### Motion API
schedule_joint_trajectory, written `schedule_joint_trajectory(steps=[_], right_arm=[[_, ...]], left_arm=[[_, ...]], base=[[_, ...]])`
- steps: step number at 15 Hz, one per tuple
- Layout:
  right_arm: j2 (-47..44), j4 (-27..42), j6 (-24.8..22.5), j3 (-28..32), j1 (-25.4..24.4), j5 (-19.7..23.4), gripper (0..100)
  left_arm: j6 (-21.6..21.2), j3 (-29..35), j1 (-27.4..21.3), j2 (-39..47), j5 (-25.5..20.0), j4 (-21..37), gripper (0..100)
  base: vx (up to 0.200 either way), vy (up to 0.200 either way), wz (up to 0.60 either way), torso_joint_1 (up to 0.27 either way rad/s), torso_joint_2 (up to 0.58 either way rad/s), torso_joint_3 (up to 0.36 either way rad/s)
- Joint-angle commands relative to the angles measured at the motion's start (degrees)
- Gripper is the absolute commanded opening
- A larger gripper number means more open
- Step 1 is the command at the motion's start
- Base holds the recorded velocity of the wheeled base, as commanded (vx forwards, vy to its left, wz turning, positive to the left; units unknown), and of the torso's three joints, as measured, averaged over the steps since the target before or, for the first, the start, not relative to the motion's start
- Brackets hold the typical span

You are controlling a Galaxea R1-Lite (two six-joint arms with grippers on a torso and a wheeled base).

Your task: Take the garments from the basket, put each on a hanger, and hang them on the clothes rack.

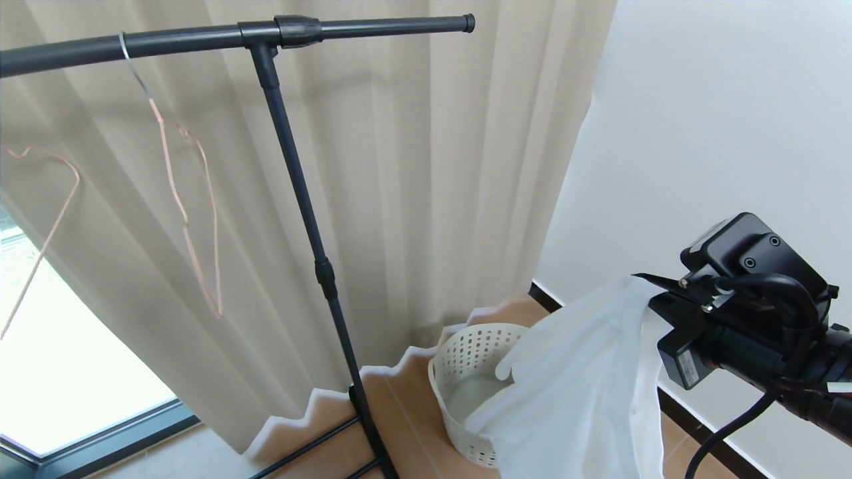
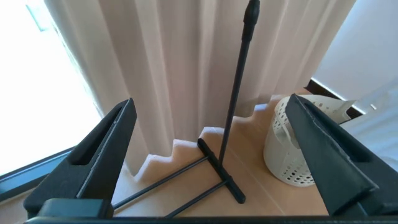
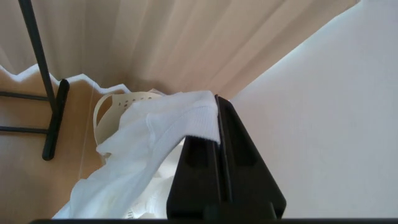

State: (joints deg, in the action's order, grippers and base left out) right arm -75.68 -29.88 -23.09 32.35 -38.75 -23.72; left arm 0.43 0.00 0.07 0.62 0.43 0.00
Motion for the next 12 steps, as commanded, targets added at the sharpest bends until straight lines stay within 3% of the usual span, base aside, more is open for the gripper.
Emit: schedule_joint_trajectory(steps=[1,12], right_arm=[[-0.1,0.0,0.0,-0.1,0.0,0.0,0],[-0.1,0.0,0.0,-0.1,0.0,-0.1,0]], left_arm=[[0.0,0.0,0.0,0.1,0.0,0.0,100],[0.0,0.0,0.0,0.1,0.0,0.0,100]], base=[[0.0,0.0,0.0,0.203,-0.52,-0.334],[0.0,0.0,0.0,0.233,-0.55,-0.266]])
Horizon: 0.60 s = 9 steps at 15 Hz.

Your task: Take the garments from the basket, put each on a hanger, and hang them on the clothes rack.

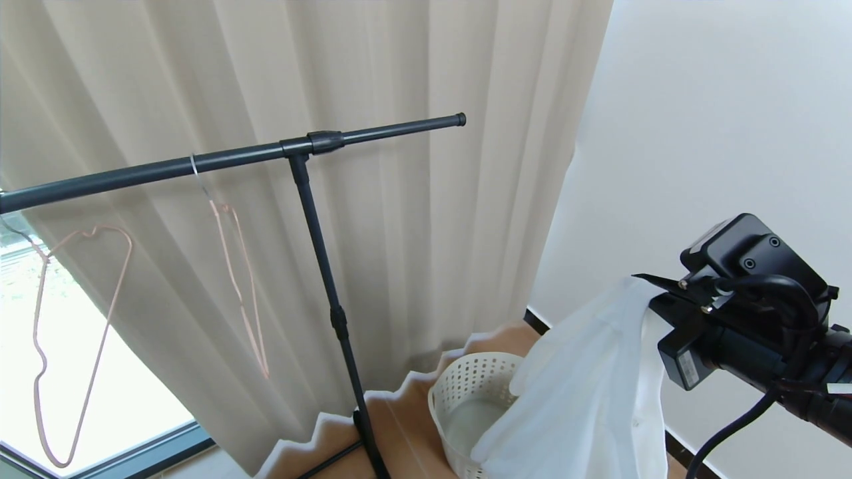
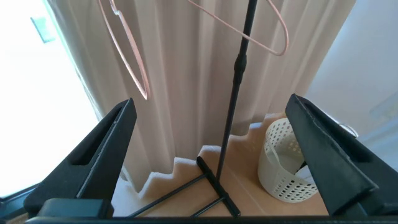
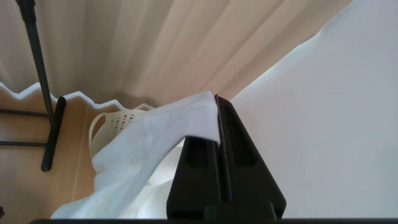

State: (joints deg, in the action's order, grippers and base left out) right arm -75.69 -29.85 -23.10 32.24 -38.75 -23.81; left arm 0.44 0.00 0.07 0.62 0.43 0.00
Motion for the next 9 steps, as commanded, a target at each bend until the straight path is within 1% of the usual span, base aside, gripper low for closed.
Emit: schedule_joint_trajectory(steps=[1,7,9], right_arm=[[-0.1,0.0,0.0,0.0,-0.1,0.0,0],[0.0,0.0,0.1,0.0,-0.1,0.1,0],[-0.1,0.0,0.1,0.0,-0.1,0.2,0]], left_arm=[[0.1,0.0,0.0,0.1,0.0,0.0,100],[0.0,0.0,0.0,0.1,0.0,0.0,100],[0.0,0.0,0.0,0.1,0.0,0.0,100]], base=[[0.0,0.0,0.0,0.178,-0.4,-0.232],[0.0,0.0,0.0,0.168,-0.37,-0.207],[0.0,0.0,0.0,0.021,-0.05,-0.028]])
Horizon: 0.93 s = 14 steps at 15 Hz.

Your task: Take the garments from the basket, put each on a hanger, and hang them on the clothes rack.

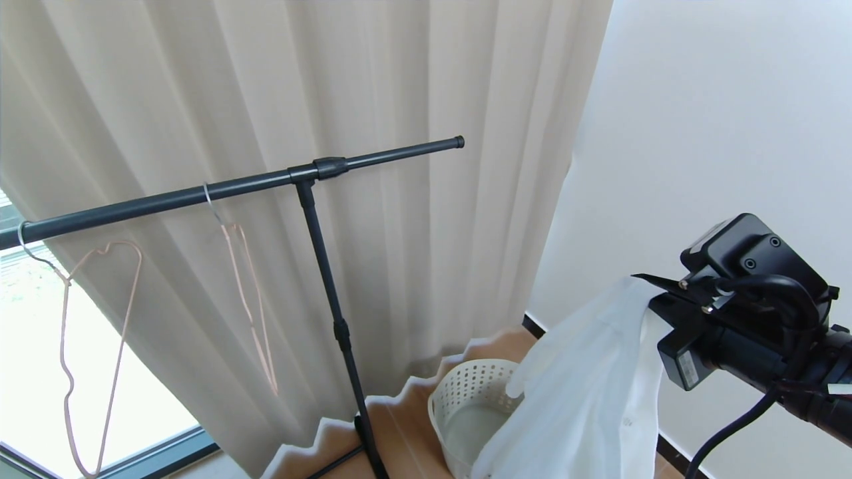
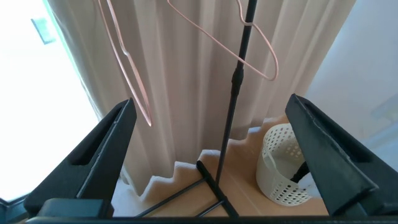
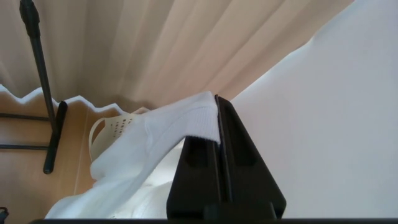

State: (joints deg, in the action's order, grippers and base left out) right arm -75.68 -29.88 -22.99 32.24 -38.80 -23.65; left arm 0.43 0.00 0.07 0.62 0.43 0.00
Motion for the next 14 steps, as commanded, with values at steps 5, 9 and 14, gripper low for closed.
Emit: schedule_joint_trajectory(steps=[5,9,14], right_arm=[[0.0,-0.1,0.0,-0.3,0.0,0.0,0],[0.0,-0.1,-0.1,-0.6,0.0,0.0,0],[0.0,-0.1,-0.1,-0.6,0.0,0.0,0]], left_arm=[[0.0,0.0,0.0,0.1,0.0,0.0,100],[-0.5,0.0,0.0,0.1,-0.1,-0.1,100],[-0.6,0.0,0.0,0.1,-0.2,-0.1,100]], base=[[0.0,0.0,0.0,0.071,-0.14,-0.081],[0.0,0.0,0.0,0.032,-0.08,-0.038],[0.0,0.0,0.0,0.004,0.0,0.048]])
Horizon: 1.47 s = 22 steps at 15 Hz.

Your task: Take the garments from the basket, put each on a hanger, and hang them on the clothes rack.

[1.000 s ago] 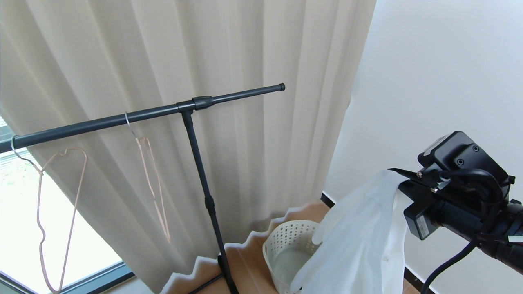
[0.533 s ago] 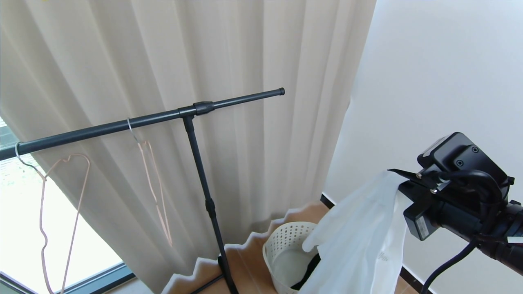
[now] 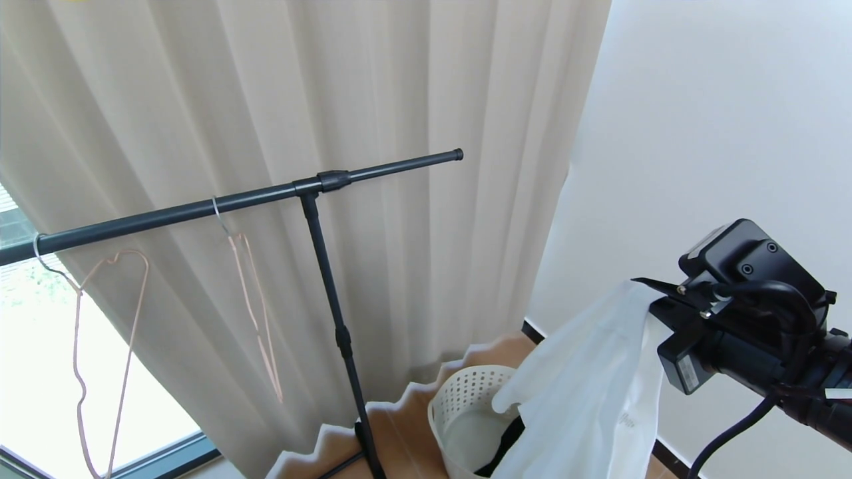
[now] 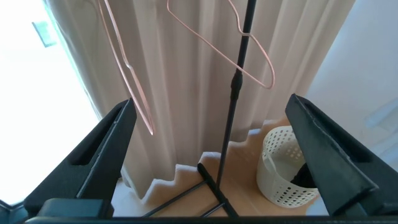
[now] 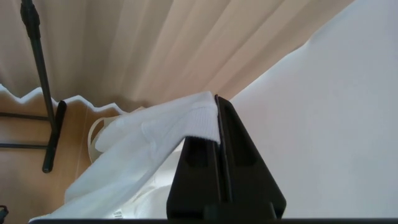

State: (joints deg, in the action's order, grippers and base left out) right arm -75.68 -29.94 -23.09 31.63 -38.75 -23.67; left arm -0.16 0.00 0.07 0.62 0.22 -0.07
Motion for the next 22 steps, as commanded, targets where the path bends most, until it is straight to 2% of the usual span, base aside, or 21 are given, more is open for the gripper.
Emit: schedule_joint_trajectory(steps=[1,14,22], right_arm=[[0.1,0.0,0.0,0.0,0.0,-0.1,0],[-0.1,-0.1,1.1,0.1,0.8,0.2,0],[0.0,0.0,0.9,-0.3,1.0,0.2,0]], left_arm=[[0.0,0.0,0.0,0.1,0.0,0.0,100],[0.1,0.0,0.1,0.1,0.0,0.0,100],[0.2,0.0,0.1,0.1,0.2,0.0,100]], base=[[0.0,0.0,0.0,0.007,0.0,0.139],[0.0,0.0,0.0,0.003,0.0,0.075],[0.0,0.0,0.0,0.134,-0.28,-0.142]])
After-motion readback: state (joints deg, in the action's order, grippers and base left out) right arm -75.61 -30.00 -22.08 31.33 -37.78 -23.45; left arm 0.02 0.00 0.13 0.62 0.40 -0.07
